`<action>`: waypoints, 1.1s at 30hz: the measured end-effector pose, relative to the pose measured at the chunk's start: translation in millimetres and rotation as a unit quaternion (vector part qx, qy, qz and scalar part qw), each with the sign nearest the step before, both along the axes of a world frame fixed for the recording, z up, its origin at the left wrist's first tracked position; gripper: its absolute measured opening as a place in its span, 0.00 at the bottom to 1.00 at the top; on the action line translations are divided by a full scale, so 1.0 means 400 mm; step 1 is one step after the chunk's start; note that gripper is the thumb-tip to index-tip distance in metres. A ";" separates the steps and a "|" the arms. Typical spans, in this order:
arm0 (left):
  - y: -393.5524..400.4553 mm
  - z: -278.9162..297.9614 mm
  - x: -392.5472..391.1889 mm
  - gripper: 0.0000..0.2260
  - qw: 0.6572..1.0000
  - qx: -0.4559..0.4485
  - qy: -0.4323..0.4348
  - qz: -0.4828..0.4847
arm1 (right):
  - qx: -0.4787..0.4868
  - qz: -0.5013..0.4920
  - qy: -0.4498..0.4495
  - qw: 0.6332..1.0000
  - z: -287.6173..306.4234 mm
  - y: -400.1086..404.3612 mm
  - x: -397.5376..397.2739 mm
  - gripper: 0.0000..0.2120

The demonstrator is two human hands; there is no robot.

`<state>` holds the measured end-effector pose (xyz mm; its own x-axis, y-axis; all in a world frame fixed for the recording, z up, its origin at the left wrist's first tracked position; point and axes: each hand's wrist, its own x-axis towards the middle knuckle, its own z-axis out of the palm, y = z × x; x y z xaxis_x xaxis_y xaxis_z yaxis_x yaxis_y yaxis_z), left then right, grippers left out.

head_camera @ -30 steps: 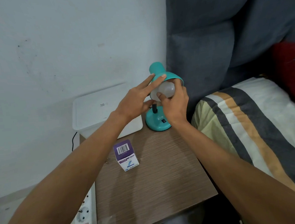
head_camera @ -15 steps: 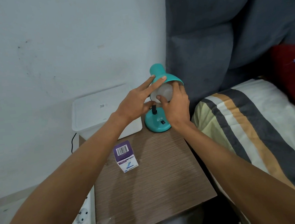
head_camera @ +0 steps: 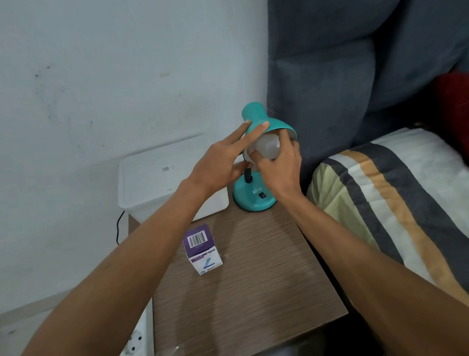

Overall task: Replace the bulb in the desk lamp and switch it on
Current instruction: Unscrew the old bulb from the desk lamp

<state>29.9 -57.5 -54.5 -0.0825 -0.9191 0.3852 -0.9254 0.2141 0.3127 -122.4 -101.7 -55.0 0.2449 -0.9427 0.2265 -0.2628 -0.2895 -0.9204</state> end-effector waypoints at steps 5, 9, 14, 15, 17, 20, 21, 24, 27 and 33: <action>0.003 0.001 -0.006 0.38 1.000 -0.002 0.000 -0.002 | -0.018 -0.040 -0.008 0.999 -0.010 0.005 0.006 0.23; 0.003 0.001 -0.001 0.39 1.000 0.000 0.007 -0.002 | -0.011 -0.051 -0.021 0.998 -0.008 0.006 0.001 0.28; 0.003 -0.002 -0.002 0.38 1.000 -0.001 0.003 -0.003 | 0.007 -0.034 -0.010 0.999 -0.007 -0.004 -0.004 0.27; 0.003 -0.003 -0.003 0.38 1.000 -0.002 0.004 -0.003 | 0.014 -0.032 -0.003 0.999 -0.007 -0.005 -0.003 0.27; 0.003 -0.004 -0.006 0.38 1.000 -0.004 0.008 -0.002 | 0.014 -0.029 -0.006 0.999 -0.005 -0.001 -0.001 0.23; 0.004 -0.003 -0.005 0.38 1.000 -0.003 0.007 -0.004 | -0.016 -0.035 -0.007 0.999 -0.011 0.008 0.002 0.17; 0.005 -0.003 -0.004 0.38 1.000 -0.003 0.004 -0.004 | -0.023 -0.040 -0.001 0.999 -0.014 0.008 0.003 0.17; 0.006 -0.005 -0.001 0.38 1.000 -0.001 0.008 -0.004 | -0.027 -0.061 0.009 0.998 -0.013 0.005 0.000 0.25; 0.003 -0.008 0.001 0.39 1.000 0.001 0.009 -0.002 | -0.044 -0.065 0.030 0.996 -0.015 0.004 -0.002 0.28; 0.004 -0.009 -0.002 0.39 1.000 -0.006 0.006 -0.004 | -0.031 -0.043 0.012 0.999 -0.015 0.008 -0.008 0.26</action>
